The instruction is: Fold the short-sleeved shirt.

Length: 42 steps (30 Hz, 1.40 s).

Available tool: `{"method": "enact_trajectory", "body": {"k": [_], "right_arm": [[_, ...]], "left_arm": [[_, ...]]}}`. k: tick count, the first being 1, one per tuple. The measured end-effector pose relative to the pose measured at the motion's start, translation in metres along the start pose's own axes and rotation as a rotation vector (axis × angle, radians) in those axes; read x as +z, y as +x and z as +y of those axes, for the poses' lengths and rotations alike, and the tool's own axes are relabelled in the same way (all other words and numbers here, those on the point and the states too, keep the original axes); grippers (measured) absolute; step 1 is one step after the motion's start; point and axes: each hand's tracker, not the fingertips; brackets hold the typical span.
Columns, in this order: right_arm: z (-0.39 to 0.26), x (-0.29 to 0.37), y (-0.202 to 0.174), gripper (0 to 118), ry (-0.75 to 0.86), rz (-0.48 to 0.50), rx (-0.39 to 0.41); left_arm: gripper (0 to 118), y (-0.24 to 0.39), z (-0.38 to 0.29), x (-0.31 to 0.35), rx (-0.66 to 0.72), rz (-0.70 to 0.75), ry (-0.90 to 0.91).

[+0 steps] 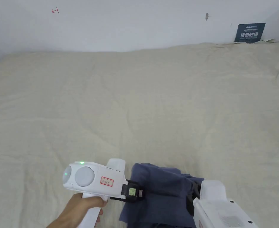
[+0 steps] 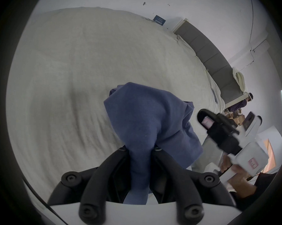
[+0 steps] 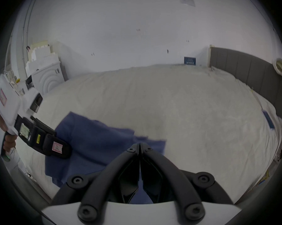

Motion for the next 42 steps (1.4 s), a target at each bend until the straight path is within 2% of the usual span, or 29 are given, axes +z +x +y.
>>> {"method": "enact_trajectory", "body": {"k": [5,9,19,24,31,39,41,42], "right_arm": [[0.042,0.027,0.002,0,0.126,-0.010,0.037],[0.073,0.044,0.000,0,0.204,-0.021,0.069],[0.115,0.051,-0.005,0,0.273,-0.038,0.085],[0.120,0.044,-0.003,0,0.275,-0.051,0.085],[0.115,0.027,0.011,0,0.259,-0.074,0.062],[0.112,0.021,0.024,0,0.247,-0.094,0.058],[0.111,0.020,0.026,0,0.244,-0.098,0.060],[0.111,0.020,0.028,0,0.244,-0.101,0.060]], "left_arm": [[16,-0.027,0.009,0.040,-0.001,0.067,0.027],[16,-0.059,0.014,0.084,0.013,0.179,0.067],[16,-0.150,0.011,0.198,0.081,0.467,0.091],[16,-0.189,0.003,0.235,0.130,0.548,0.080],[16,-0.236,-0.006,0.241,0.225,0.697,0.033],[16,-0.254,-0.008,0.218,0.263,0.734,0.002],[21,-0.254,-0.009,0.218,0.266,0.737,0.009],[30,-0.253,-0.009,0.218,0.261,0.745,0.018]]}}
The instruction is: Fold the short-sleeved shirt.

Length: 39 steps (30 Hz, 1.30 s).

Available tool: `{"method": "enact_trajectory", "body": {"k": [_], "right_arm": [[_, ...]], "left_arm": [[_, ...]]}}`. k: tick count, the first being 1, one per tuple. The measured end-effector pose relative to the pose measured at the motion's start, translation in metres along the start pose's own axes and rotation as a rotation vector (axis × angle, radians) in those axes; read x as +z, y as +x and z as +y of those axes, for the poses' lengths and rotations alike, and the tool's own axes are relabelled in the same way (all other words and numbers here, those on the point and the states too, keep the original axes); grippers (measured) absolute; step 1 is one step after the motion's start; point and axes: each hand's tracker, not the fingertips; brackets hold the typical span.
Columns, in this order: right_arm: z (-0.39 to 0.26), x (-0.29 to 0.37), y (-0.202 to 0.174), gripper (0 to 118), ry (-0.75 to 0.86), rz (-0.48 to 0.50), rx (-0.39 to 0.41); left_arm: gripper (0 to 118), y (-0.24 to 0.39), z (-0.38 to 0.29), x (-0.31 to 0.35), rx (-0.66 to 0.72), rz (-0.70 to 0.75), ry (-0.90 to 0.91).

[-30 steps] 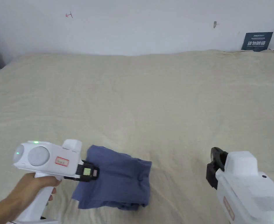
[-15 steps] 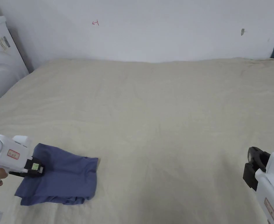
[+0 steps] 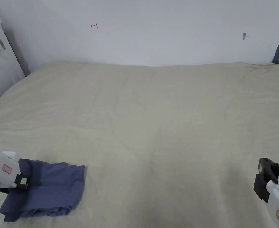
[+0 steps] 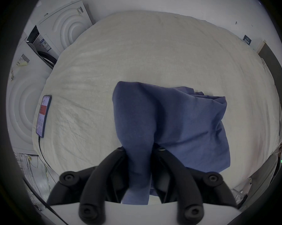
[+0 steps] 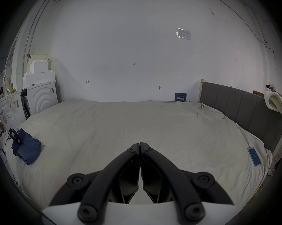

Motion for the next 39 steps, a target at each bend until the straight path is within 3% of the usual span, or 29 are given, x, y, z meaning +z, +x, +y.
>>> {"method": "enact_trajectory", "body": {"k": [1,2,5,13,22,24,26,27,31,35,37,39], "right_arm": [[0.000,0.000,0.002,0,-0.001,-0.001,-0.001],[0.000,-0.001,0.004,0,-0.002,-0.002,-0.004],[0.001,0.000,0.005,0,-0.001,-0.003,-0.012],[0.016,0.010,0.010,0,0.040,0.006,-0.013],[0.045,0.023,0.017,0,0.118,0.005,-0.009],[0.051,0.026,0.018,0,0.136,0.001,-0.009],[0.056,0.029,0.019,0,0.155,0.002,-0.009],[0.058,0.030,0.020,0,0.161,0.000,-0.010],[0.066,0.036,0.022,0,0.189,0.002,-0.002],[0.071,0.043,0.025,0,0.212,0.003,0.009],[0.073,0.046,0.026,0,0.220,0.003,0.013],[0.074,0.048,0.028,0,0.228,0.004,0.015]], "left_arm": [[42,0.000,0.000,0.002,0.003,0.007,0.006],[65,0.000,0.000,0.003,0.001,0.022,0.018],[118,0.000,0.002,0.010,0.023,0.065,0.074],[118,0.011,0.006,0.051,0.060,0.085,0.263],[118,0.036,0.002,0.126,0.101,-0.031,0.536],[110,0.051,-0.002,0.144,0.054,0.025,0.616],[89,0.066,-0.010,0.159,0.050,0.037,0.714],[84,0.074,-0.013,0.166,0.065,0.034,0.752],[77,0.106,-0.029,0.191,0.100,-0.002,0.924],[29,0.143,-0.047,0.202,0.068,0.045,1.044],[19,0.157,-0.052,0.199,0.050,0.023,1.082],[1,0.172,-0.061,0.198,0.036,0.007,1.127]]}}
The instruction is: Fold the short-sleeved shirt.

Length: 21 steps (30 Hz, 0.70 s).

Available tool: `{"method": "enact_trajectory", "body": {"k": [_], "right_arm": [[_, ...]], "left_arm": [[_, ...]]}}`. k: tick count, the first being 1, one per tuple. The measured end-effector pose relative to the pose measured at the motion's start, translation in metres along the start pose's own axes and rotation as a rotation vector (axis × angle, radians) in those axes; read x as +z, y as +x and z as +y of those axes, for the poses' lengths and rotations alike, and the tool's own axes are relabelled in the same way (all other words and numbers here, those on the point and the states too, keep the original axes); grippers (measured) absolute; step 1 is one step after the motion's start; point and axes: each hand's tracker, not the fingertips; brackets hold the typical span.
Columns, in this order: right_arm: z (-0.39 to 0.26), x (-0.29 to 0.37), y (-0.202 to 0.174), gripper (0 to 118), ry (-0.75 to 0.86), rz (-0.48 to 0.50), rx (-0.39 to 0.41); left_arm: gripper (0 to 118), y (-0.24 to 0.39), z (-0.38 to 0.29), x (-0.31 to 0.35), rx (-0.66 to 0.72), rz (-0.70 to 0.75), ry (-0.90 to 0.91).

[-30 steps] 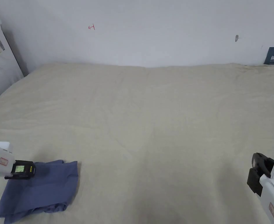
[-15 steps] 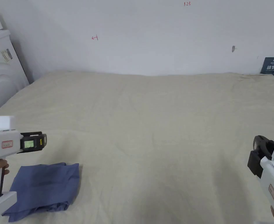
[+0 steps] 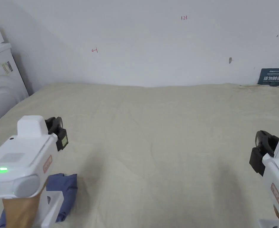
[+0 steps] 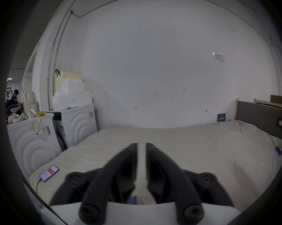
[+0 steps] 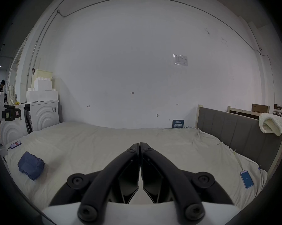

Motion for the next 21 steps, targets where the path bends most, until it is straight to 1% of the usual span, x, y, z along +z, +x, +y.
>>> {"method": "enact_trajectory", "body": {"k": [3,10,16,21], "right_arm": [[0.000,0.003,0.002,0,0.008,-0.002,0.004],[0.003,0.015,-0.004,0,0.033,-0.017,-0.009],[-0.003,0.018,-0.006,0,0.035,-0.027,-0.032],[-0.007,0.019,-0.011,0,0.038,-0.036,-0.040]], "left_arm": [[0,0.024,-0.014,0.005,-0.057,0.005,0.045],[0,0.072,-0.033,0.020,-0.019,-0.013,0.146],[0,0.105,-0.049,0.023,-0.009,-0.078,0.169],[0,0.125,-0.063,0.024,-0.031,-0.112,0.170]]}}
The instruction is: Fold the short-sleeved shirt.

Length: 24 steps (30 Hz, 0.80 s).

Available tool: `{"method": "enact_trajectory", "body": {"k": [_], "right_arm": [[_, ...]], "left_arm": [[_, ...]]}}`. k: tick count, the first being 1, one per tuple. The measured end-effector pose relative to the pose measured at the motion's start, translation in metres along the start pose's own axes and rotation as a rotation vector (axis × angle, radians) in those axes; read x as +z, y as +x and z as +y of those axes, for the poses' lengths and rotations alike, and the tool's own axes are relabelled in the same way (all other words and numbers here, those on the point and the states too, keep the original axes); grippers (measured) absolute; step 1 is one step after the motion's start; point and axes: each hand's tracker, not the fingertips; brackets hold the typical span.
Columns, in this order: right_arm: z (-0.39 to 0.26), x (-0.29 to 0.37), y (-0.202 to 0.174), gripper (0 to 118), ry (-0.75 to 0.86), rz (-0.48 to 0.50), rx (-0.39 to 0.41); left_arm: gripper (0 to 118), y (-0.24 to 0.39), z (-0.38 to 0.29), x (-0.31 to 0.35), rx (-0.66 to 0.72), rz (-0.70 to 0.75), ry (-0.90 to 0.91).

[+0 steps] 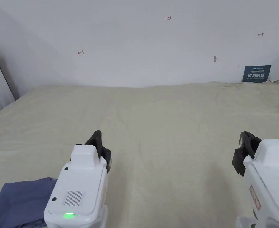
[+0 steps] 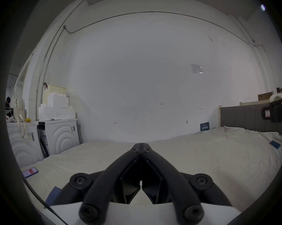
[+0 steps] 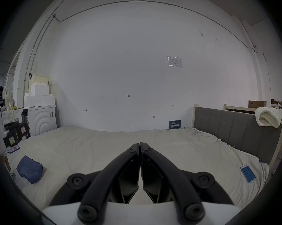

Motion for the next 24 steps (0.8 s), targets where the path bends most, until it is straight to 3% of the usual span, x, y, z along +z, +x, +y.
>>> {"method": "enact_trajectory", "body": {"k": [24], "right_arm": [[-0.0099,-0.0060,0.0054,0,0.022,-0.005,0.036]], "left_arm": [[0,0.0027,-0.0052,-0.0026,-0.004,-0.017,-0.017]]}}
